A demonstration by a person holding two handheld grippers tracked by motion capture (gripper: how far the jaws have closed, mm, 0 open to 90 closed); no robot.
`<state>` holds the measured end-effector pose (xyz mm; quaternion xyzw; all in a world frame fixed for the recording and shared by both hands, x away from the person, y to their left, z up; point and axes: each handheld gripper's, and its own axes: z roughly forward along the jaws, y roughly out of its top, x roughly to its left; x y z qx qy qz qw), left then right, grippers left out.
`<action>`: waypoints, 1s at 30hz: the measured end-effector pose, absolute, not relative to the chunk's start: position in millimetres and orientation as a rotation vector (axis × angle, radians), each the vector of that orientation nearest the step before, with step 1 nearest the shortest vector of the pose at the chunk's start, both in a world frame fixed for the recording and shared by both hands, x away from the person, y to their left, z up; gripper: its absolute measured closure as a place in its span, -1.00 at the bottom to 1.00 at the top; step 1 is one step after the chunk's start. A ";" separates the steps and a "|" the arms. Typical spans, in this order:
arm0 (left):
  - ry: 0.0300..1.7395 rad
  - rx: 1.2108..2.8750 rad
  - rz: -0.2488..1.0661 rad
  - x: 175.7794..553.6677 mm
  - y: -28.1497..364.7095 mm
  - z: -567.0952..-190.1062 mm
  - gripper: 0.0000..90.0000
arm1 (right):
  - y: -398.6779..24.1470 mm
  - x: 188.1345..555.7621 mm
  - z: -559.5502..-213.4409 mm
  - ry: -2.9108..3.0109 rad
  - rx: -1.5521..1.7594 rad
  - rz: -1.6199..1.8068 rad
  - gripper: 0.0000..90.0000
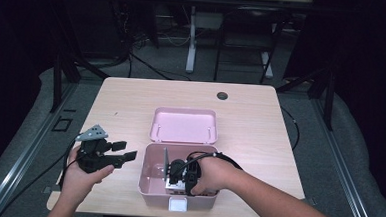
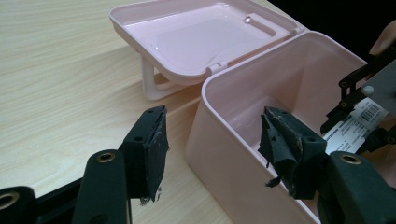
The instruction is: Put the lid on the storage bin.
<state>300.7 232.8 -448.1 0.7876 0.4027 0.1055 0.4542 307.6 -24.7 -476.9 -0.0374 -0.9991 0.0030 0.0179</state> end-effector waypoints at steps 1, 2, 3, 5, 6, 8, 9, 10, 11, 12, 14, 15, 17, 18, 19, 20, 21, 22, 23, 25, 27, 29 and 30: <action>0.994 1.943 0.261 300.7 232.7 -448.2 -0.08 | -24.7 308.2 -477.3 -3.101 -0.117 0.013 0.37; 0.993 1.942 0.261 300.6 232.6 -448.1 -0.08 | -24.9 308.6 -478.1 -3.099 -0.122 0.009 0.37; 0.992 1.944 0.259 300.5 232.9 -447.8 -0.09 | -25.0 309.4 -478.6 -3.097 -0.119 0.009 0.37; 0.993 1.942 0.258 300.5 233.2 -447.5 -0.08 | -25.1 309.9 -479.5 -3.098 -0.121 0.011 0.37; 0.996 1.939 0.260 300.3 233.0 -447.7 -0.08 | -25.0 309.8 -479.7 -3.096 -0.120 0.011 0.37; 0.993 1.943 0.257 300.5 233.0 -447.7 -0.09 | -25.3 310.1 -479.8 -3.094 -0.123 0.011 0.36; 0.993 1.942 0.261 300.5 232.6 -448.0 -0.08 | -25.5 310.3 -479.9 -3.092 -0.123 0.008 0.36; 0.993 1.942 0.260 300.4 232.6 -447.9 -0.08 | -25.8 310.5 -479.8 -3.087 -0.125 0.004 0.36; 0.993 1.942 0.258 300.4 232.6 -447.8 -0.08 | -26.2 310.6 -479.8 -3.081 -0.130 0.001 0.36; 0.992 1.943 0.259 300.4 232.8 -447.7 -0.08 | -26.6 310.9 -479.8 -3.079 -0.126 -0.002 0.35; 0.993 1.942 0.259 300.5 232.9 -447.7 -0.09 | -27.0 310.8 -479.9 -3.075 -0.136 -0.007 0.34; 0.994 1.941 0.259 300.5 233.0 -447.8 -0.08 | -27.2 311.4 -479.7 -3.069 -0.137 -0.006 0.33; 0.993 1.942 0.259 300.5 232.9 -447.7 -0.08 | -27.4 311.8 -478.6 -3.064 -0.141 -0.009 0.33; 0.993 1.942 0.259 300.4 232.8 -447.7 -0.08 | -27.6 311.9 -478.2 -3.064 -0.141 -0.011 0.33; 0.993 1.942 0.258 300.4 232.8 -447.6 -0.08 | -28.1 311.9 -477.7 -3.063 -0.145 -0.015 0.33; 0.993 1.941 0.259 300.4 232.7 -447.6 -0.08 | -28.5 311.9 -477.3 -3.064 -0.146 -0.018 0.33; 0.992 1.941 0.259 300.4 232.7 -447.6 -0.08 | -29.0 312.0 -476.6 -3.067 -0.150 -0.020 0.34; 0.993 1.942 0.258 300.4 232.6 -447.6 -0.08 | -29.3 311.7 -476.0 -3.068 -0.156 -0.021 0.35; 0.993 1.942 0.259 300.3 232.6 -447.7 -0.08 | -29.8 311.8 -475.1 -3.071 -0.148 -0.022 0.35; 0.993 1.942 0.260 300.3 232.4 -447.7 -0.08 | -30.1 311.4 -474.8 -3.067 -0.148 -0.024 0.36; 0.993 1.941 0.258 300.2 232.5 -447.4 -0.09 | -29.8 311.1 -474.8 -3.064 -0.134 -0.023 0.35; 0.993 1.941 0.259 300.4 232.7 -447.5 -0.09 | -29.2 310.4 -474.7 -3.063 -0.129 -0.017 0.34; 0.993 1.942 0.259 300.5 232.8 -447.6 -0.08 | -29.2 310.4 -474.3 -3.063 -0.126 -0.017 0.34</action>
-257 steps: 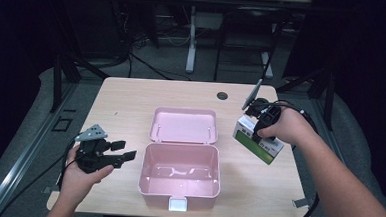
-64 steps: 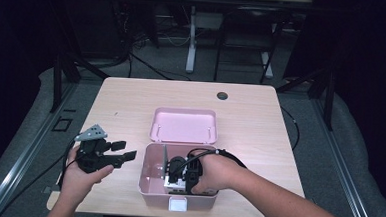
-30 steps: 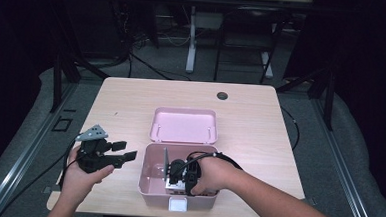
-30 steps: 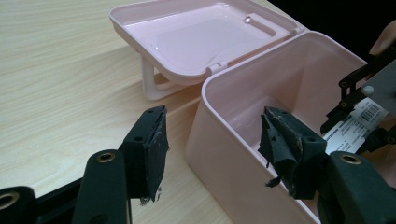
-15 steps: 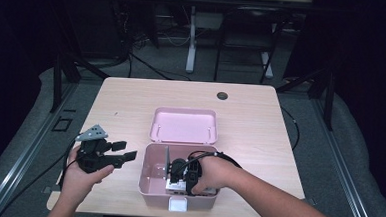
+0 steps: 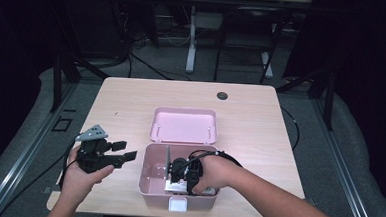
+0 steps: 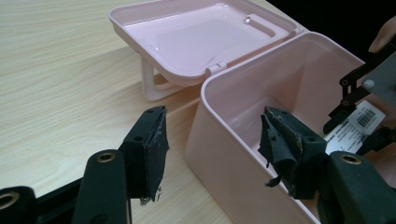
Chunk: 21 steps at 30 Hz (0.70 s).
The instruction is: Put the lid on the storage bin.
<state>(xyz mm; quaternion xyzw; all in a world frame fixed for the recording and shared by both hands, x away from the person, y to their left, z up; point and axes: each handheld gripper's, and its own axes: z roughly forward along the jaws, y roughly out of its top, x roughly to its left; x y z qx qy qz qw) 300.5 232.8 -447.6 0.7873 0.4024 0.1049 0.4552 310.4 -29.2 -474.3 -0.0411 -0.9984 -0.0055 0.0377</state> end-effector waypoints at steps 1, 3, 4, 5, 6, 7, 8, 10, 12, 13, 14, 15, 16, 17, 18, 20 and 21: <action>0.993 1.942 0.259 300.5 232.9 -447.6 -0.09 | -29.4 310.8 -473.5 -3.065 -0.122 -0.018 0.34; 0.993 1.942 0.258 300.5 232.9 -447.6 -0.08 | -30.1 311.2 -471.4 -3.063 -0.128 -0.027 0.34; 0.993 1.940 0.259 300.4 232.7 -447.5 -0.09 | -30.5 311.4 -470.6 -3.060 -0.130 -0.032 0.34; 0.993 1.940 0.259 300.4 232.8 -447.4 -0.08 | -31.3 311.4 -470.0 -3.059 -0.129 -0.038 0.35; 0.993 1.940 0.259 300.4 232.9 -447.3 -0.08 | -31.6 311.2 -469.9 -3.059 -0.122 -0.039 0.35; 0.992 1.940 0.260 300.3 233.1 -447.2 -0.08 | -31.6 310.8 -469.9 -3.060 -0.118 -0.040 0.35; 0.992 1.940 0.260 300.3 233.1 -447.2 -0.09 | -31.6 310.8 -469.9 -3.060 -0.118 -0.040 0.35; 0.993 1.940 0.260 300.3 233.1 -447.3 -0.08 | -31.2 309.8 -469.7 -3.063 -0.106 -0.035 0.36; 0.993 1.940 0.260 300.4 233.0 -447.4 -0.09 | -31.5 309.1 -469.6 -3.064 -0.098 -0.039 0.36; 0.993 1.940 0.260 300.5 233.0 -447.4 -0.08 | -31.7 309.1 -469.4 -3.065 -0.086 -0.037 0.36; 0.993 1.940 0.259 300.6 233.0 -447.5 -0.08 | -31.8 309.0 -469.3 -3.065 -0.079 -0.037 0.36; 0.994 1.941 0.258 300.6 232.9 -447.7 -0.08 | -31.8 308.8 -469.3 -3.066 -0.071 -0.037 0.36; 0.994 1.941 0.258 300.7 232.9 -447.8 -0.08 | -31.8 308.3 -469.5 -3.066 -0.063 -0.040 0.36; 0.995 1.942 0.257 300.8 232.9 -447.9 -0.09 | -31.6 308.0 -469.4 -3.066 -0.063 -0.039 0.36; 0.996 1.942 0.257 300.9 233.0 -447.9 -0.08 | -31.4 308.1 -469.3 -3.064 -0.070 -0.036 0.36; 0.994 1.942 0.257 300.7 232.8 -447.7 -0.08 | -31.3 308.2 -469.3 -3.063 -0.078 -0.036 0.36; 0.993 1.942 0.257 300.7 232.7 -447.6 -0.09 | -31.5 308.6 -469.3 -3.063 -0.072 -0.036 0.36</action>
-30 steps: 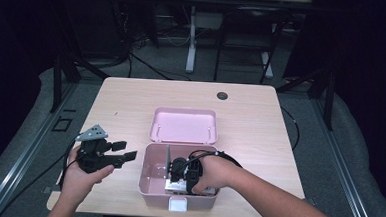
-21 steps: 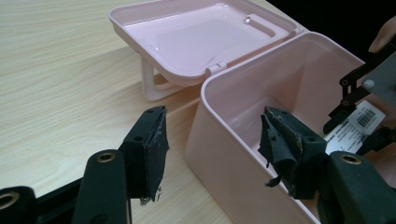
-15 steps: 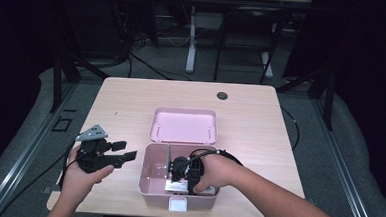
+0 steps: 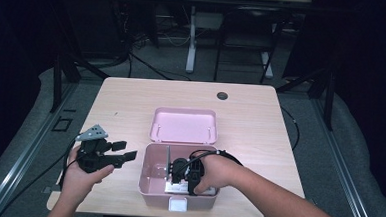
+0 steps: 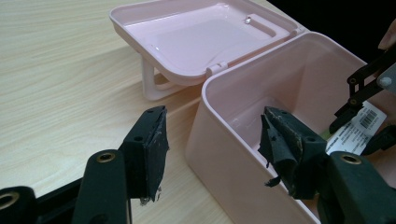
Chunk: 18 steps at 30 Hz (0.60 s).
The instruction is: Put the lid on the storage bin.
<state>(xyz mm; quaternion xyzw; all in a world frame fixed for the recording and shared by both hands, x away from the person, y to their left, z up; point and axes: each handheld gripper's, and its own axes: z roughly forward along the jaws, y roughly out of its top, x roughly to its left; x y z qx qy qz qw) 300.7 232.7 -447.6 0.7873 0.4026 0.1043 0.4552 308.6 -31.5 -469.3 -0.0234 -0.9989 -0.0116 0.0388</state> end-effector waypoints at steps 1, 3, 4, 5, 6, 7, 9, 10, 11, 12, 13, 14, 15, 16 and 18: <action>0.993 1.942 0.257 300.7 232.7 -447.6 -0.08 | -31.5 308.3 -469.2 -3.062 -0.082 -0.036 0.35; 0.993 1.942 0.258 300.7 232.7 -447.8 -0.08 | -31.4 308.5 -469.2 -3.061 -0.094 -0.035 0.34; 0.993 1.942 0.257 300.6 232.7 -447.8 -0.08 | -31.4 308.7 -468.7 -3.064 -0.100 -0.039 0.34; 0.994 1.942 0.258 300.6 232.9 -447.8 -0.08 | -31.6 308.9 -468.1 -3.065 -0.103 -0.047 0.33; 0.994 1.941 0.259 300.5 232.9 -447.7 -0.09 | -32.0 309.0 -467.1 -3.063 -0.112 -0.053 0.33; 0.994 1.939 0.260 300.5 233.1 -447.5 -0.08 | -32.1 309.0 -466.4 -3.063 -0.116 -0.058 0.32; 0.994 1.939 0.260 300.4 233.3 -447.1 -0.08 | -32.5 308.5 -463.5 -3.062 -0.136 -0.070 0.29; 0.994 1.940 0.261 300.4 233.3 -447.1 -0.08 | -32.6 308.1 -462.0 -3.062 -0.136 -0.076 0.29; 0.994 1.939 0.261 300.4 233.2 -447.2 -0.09 | -32.6 307.3 -460.2 -3.070 -0.137 -0.078 0.29; 0.994 1.939 0.260 300.4 233.2 -447.2 -0.09 | -32.6 306.5 -457.9 -3.077 -0.133 -0.077 0.29; 0.994 1.939 0.261 300.3 233.1 -447.3 -0.09 | -32.5 305.7 -455.9 -3.081 -0.133 -0.078 0.29; 0.994 1.938 0.261 300.3 233.1 -447.3 -0.08 | -32.5 304.4 -452.4 -3.088 -0.129 -0.086 0.29; 0.994 1.939 0.260 300.2 233.1 -447.1 -0.08 | -32.5 303.6 -450.1 -3.089 -0.129 -0.090 0.29; 0.994 1.939 0.260 300.1 233.0 -447.0 -0.08 | -32.6 302.5 -447.0 -3.092 -0.128 -0.094 0.29; 0.994 1.938 0.260 300.0 232.9 -447.0 -0.08 | -33.1 300.5 -440.2 -3.105 -0.127 -0.109 0.28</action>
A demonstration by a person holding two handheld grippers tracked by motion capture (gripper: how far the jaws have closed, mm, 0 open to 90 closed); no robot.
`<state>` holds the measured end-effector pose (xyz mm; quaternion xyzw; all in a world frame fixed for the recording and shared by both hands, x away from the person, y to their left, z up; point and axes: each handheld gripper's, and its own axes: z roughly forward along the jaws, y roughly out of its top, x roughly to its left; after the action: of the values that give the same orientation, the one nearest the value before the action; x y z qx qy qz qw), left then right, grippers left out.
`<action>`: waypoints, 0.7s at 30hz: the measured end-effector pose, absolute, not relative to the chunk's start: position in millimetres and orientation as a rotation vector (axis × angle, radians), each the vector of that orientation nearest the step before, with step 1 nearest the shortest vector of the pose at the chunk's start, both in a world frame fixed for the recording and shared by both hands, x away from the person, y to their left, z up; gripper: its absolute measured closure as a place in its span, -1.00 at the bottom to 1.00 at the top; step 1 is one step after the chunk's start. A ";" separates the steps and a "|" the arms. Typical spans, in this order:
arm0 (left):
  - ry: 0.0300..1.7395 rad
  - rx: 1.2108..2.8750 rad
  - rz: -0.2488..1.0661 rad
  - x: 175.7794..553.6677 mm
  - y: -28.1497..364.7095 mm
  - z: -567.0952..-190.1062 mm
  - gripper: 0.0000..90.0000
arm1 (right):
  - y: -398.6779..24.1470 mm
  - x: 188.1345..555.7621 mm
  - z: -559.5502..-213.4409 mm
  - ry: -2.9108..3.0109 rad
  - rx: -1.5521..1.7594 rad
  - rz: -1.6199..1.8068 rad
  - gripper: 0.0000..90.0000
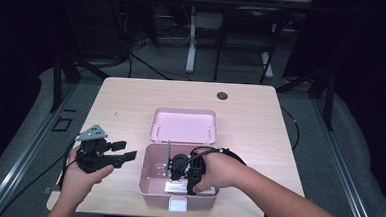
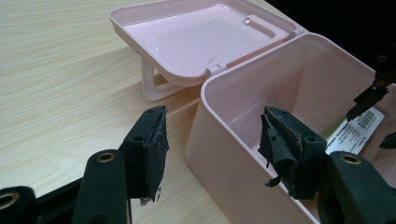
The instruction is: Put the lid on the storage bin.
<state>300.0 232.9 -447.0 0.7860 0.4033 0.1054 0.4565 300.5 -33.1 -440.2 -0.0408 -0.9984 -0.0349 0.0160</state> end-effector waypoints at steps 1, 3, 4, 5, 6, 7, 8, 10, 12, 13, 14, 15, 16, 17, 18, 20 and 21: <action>0.993 1.940 0.257 299.9 232.9 -446.9 -0.08 | -33.3 299.6 -437.1 -3.110 -0.127 -0.101 0.28; 0.994 1.940 0.257 299.8 232.7 -447.0 -0.08 | -33.6 298.7 -434.5 -3.113 -0.126 -0.107 0.28; 0.992 1.943 0.254 299.8 232.5 -447.0 -0.08 | -34.0 298.1 -431.5 -3.118 -0.124 -0.109 0.28; 0.992 1.942 0.259 300.0 231.9 -447.5 -0.08 | -35.1 297.2 -424.1 -3.125 -0.130 -0.130 0.28; 0.991 1.945 0.257 300.1 231.8 -447.6 -0.08 | -35.6 296.8 -422.4 -3.131 -0.132 -0.140 0.28; 0.992 1.946 0.256 300.2 231.5 -447.8 -0.09 | -35.9 296.6 -420.1 -3.136 -0.133 -0.141 0.27; 0.992 1.946 0.256 300.3 231.2 -448.2 -0.08 | -36.5 296.8 -417.2 -3.141 -0.127 -0.146 0.27; 0.993 1.951 0.252 300.4 231.1 -448.3 -0.09 | -37.8 296.6 -411.5 -3.151 -0.138 -0.166 0.25; 0.991 1.947 0.254 300.4 230.5 -449.1 -0.08 | -39.4 297.1 -406.2 -3.158 -0.159 -0.197 0.23; 0.991 1.946 0.253 300.4 230.3 -449.2 -0.08 | -40.2 297.1 -404.2 -3.164 -0.171 -0.206 0.21; 0.991 1.946 0.254 300.5 230.1 -449.4 -0.08 | -41.3 297.7 -402.2 -3.169 -0.167 -0.213 0.21; 0.990 1.947 0.254 300.5 230.1 -449.5 -0.08 | -42.3 298.0 -400.5 -3.171 -0.178 -0.217 0.20; 0.990 1.947 0.254 300.5 230.1 -449.5 -0.07 | -42.3 298.0 -400.5 -3.171 -0.178 -0.217 0.20; 0.990 1.948 0.254 300.5 229.8 -449.6 -0.07 | -45.0 299.1 -396.8 -3.177 -0.200 -0.230 0.19; 0.990 1.950 0.255 300.4 229.7 -449.6 -0.07 | -45.9 299.4 -395.7 -3.177 -0.209 -0.231 0.18; 0.986 1.950 0.251 300.4 229.5 -449.9 -0.05 | -48.2 300.4 -392.9 -3.179 -0.235 -0.240 0.14; 0.986 1.952 0.250 300.4 229.3 -450.1 -0.05 | -49.4 300.9 -391.7 -3.180 -0.247 -0.244 0.14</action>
<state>300.4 229.3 -450.1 0.7905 0.3992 0.1013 0.4533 300.9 -49.4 -391.7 -0.0771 -0.9937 -0.0762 -0.0285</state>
